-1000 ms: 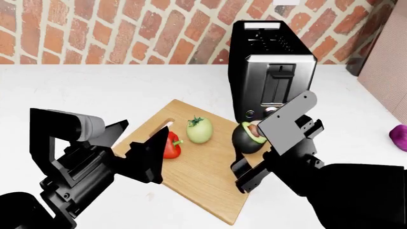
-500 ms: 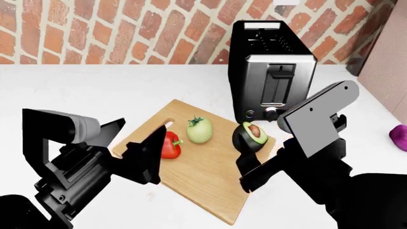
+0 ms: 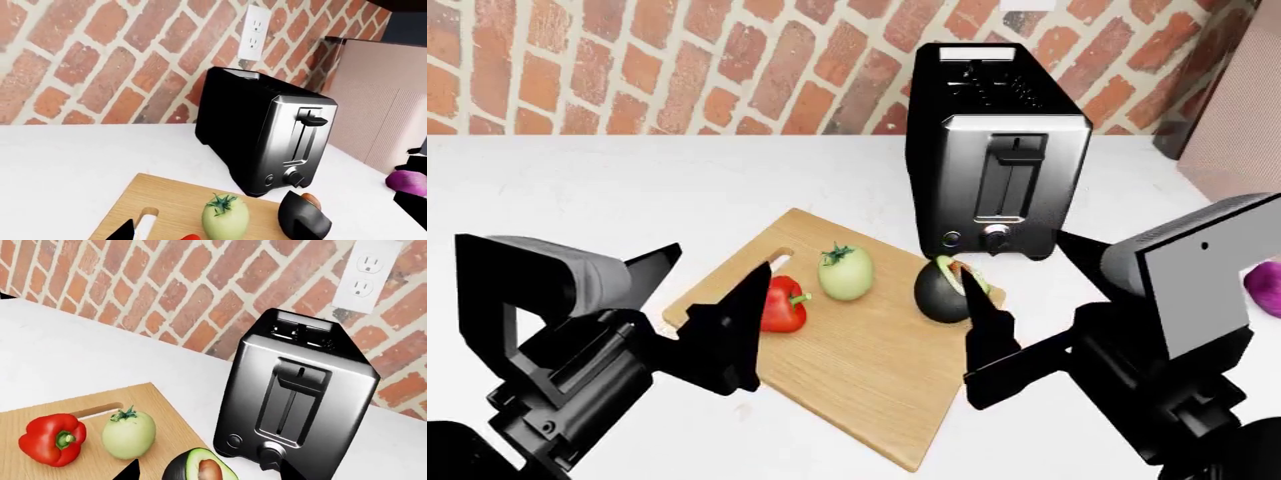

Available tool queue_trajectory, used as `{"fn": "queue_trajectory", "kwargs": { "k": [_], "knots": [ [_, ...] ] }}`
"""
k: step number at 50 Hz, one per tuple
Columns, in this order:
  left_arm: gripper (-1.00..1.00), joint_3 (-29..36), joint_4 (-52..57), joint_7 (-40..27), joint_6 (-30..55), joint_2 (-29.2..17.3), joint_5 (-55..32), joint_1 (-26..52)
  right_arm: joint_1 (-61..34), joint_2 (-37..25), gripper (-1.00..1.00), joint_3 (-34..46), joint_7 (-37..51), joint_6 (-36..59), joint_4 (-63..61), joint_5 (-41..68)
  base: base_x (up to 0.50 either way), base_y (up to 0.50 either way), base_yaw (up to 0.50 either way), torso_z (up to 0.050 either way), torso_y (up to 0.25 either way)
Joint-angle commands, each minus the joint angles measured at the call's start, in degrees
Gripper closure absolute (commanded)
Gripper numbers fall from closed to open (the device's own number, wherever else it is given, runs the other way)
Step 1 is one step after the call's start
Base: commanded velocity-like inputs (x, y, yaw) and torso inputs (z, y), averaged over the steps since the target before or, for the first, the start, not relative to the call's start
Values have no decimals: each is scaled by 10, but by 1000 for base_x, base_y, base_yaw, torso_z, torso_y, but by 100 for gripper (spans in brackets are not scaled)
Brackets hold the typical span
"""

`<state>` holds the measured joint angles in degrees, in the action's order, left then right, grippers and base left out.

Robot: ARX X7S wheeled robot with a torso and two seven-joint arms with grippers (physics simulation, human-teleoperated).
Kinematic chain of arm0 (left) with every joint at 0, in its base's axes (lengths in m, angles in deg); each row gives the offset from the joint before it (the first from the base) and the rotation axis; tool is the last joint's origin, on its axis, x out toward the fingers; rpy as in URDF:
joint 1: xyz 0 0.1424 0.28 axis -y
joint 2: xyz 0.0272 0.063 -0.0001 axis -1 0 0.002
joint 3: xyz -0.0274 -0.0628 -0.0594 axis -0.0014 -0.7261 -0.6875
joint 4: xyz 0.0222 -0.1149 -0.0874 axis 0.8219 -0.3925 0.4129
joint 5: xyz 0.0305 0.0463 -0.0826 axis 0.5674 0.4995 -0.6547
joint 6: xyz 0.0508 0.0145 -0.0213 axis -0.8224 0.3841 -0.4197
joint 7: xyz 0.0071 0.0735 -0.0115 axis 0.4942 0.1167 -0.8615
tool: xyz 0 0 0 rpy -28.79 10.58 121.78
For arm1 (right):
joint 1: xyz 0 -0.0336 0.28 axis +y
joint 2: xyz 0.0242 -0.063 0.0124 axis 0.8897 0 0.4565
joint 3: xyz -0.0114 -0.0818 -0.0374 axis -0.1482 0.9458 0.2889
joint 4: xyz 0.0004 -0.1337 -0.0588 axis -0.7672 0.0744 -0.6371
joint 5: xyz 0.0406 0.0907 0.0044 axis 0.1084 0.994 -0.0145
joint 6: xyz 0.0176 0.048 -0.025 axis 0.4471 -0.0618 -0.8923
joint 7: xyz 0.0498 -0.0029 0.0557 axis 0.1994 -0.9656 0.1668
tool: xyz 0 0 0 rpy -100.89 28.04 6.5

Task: Place the avocado, onion, tomato and bell pepper on the cutting board.

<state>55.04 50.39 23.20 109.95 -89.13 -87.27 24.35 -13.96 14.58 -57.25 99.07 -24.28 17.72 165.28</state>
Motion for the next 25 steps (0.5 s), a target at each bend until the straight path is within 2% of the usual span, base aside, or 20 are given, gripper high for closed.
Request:
{"fn": "queue_trajectory", "kwargs": {
  "k": [1, 8, 25],
  "knots": [
    [-100, 2, 0, 11, -2, 2, 17, -4, 57, -17, -100, -36, -4, -50, -13, -11, 0, 0, 0, 0, 0],
    [-100, 5, -2, 10, 0, 1, 21, -1, 59, -13, -100, -33, -13, -49, -6, -17, 0, -46, 0, 0, 0],
    [-100, 16, 8, -10, 7, -6, -7, 22, 64, -23, -100, -35, -18, -50, -16, -14, 0, -493, 0, 0, 0]
  ]
}}
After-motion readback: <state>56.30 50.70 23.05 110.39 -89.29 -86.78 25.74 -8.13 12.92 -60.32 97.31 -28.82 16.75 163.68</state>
